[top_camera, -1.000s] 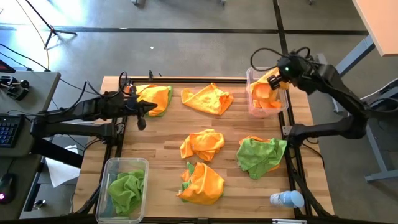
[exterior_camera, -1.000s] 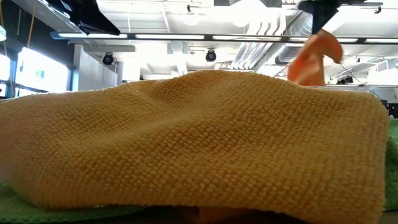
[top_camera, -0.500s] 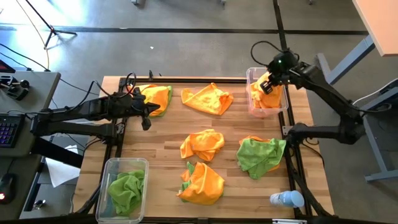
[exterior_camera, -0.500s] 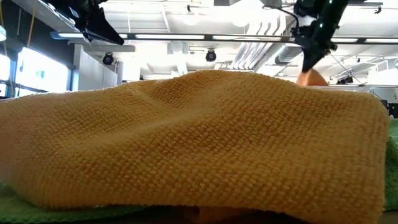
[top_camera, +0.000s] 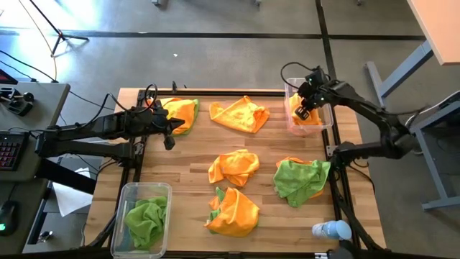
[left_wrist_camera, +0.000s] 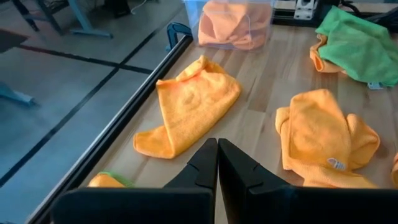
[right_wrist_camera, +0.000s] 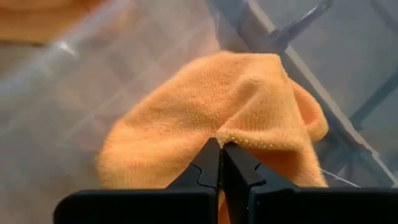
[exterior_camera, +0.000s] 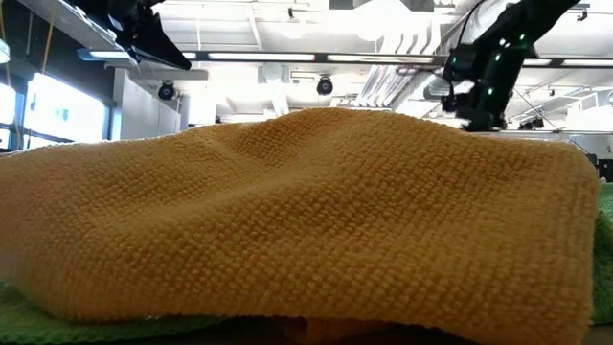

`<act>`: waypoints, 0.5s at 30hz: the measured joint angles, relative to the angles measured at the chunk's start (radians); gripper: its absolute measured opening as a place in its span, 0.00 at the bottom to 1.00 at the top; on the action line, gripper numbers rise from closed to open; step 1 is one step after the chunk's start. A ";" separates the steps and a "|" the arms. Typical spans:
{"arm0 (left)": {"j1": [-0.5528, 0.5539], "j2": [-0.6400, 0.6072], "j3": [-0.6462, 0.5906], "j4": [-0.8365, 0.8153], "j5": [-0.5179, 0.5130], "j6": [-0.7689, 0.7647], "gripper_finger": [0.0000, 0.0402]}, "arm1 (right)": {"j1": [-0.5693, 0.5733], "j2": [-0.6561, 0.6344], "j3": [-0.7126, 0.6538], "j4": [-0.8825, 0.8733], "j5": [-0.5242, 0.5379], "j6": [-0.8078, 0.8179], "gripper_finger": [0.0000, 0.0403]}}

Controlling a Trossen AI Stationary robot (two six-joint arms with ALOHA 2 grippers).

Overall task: Sort microfiber towel by color & place in baskets
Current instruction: Put the orange microfiber towel into the top transparent bin

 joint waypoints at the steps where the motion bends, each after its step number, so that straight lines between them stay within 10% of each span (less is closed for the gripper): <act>1: 0.000 0.000 0.000 0.000 0.000 0.002 0.00 | -0.004 0.015 -0.002 0.004 0.014 -0.007 0.00; 15: 0.000 0.000 0.000 0.000 -0.001 -0.007 0.00 | -0.017 0.071 -0.003 0.005 -0.042 -0.055 0.05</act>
